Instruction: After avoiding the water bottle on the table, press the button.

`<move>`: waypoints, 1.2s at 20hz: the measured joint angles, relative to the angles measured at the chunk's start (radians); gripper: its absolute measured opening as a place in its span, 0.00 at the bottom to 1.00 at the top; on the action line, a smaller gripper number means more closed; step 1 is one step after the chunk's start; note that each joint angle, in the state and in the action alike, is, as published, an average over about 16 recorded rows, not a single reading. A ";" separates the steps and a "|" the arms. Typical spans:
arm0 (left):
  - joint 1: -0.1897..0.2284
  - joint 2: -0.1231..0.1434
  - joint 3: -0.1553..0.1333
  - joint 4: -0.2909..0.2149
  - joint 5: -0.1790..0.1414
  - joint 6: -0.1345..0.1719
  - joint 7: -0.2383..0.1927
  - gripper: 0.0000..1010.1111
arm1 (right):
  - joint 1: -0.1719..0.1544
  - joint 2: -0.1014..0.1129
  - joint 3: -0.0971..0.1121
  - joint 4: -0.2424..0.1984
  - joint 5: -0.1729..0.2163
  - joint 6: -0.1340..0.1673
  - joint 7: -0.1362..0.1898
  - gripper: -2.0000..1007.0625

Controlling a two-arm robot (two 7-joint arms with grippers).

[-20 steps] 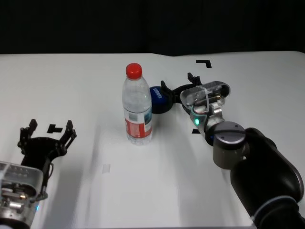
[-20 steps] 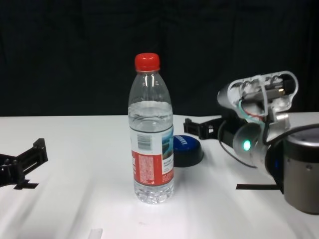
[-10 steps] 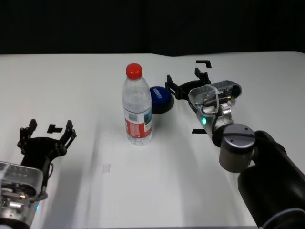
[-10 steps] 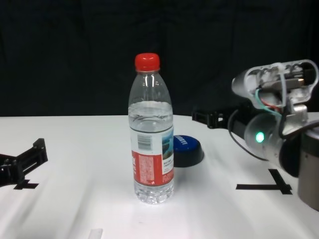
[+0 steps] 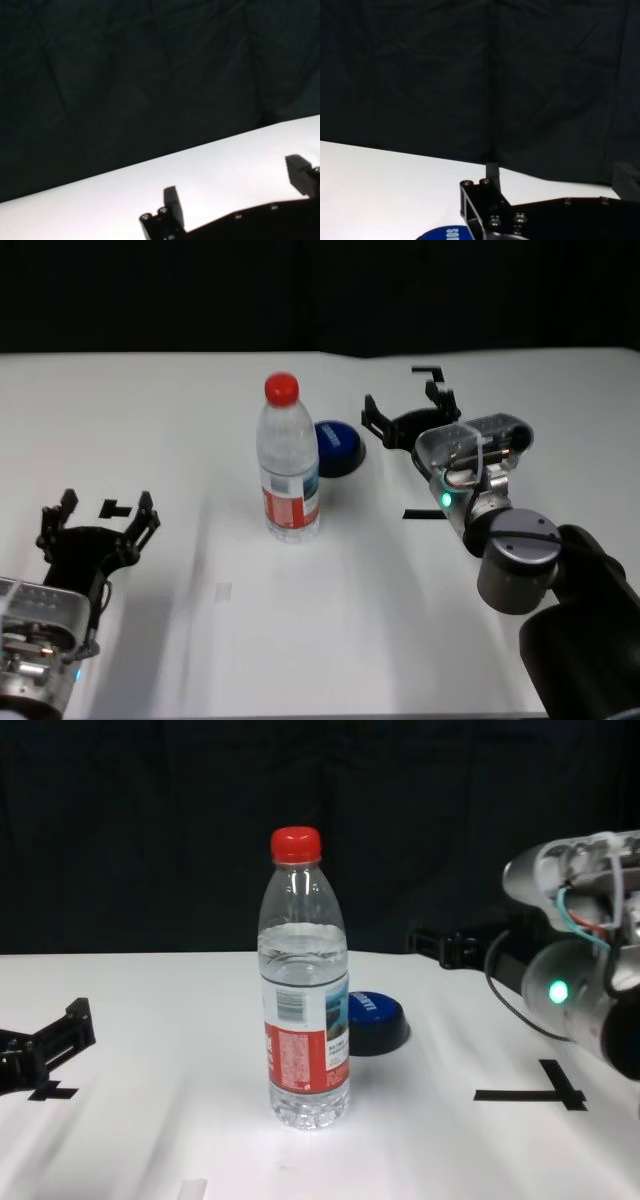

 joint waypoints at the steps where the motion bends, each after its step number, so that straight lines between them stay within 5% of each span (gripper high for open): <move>1: 0.000 0.000 0.000 0.000 0.000 0.000 0.000 0.99 | -0.009 0.003 0.001 -0.014 0.002 0.003 0.001 1.00; 24: 0.000 0.000 0.000 0.000 0.000 0.000 0.000 0.99 | -0.238 0.058 0.017 -0.319 0.046 0.063 0.014 1.00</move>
